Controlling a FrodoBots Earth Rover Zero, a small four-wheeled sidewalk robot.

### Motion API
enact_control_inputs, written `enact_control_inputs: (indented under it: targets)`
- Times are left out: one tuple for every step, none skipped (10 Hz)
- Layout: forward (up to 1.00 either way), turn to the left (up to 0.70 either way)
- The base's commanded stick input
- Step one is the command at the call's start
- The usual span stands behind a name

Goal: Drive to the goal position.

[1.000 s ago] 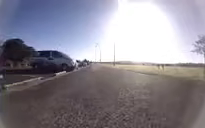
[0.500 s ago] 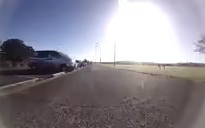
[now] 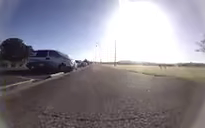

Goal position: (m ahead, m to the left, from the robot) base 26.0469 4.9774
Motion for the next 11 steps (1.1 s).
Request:
enact_control_inputs:
  targets:
    - [0.70,0.00]
    - [0.70,0.00]
    - [0.70,0.00]
    - [0.70,0.00]
    - [0.70,0.00]
    - [0.70,0.00]
    - [0.70,0.00]
    - [0.70,0.00]
    - [0.09,0.00]
    - [0.56,0.00]
    - [0.70,0.00]
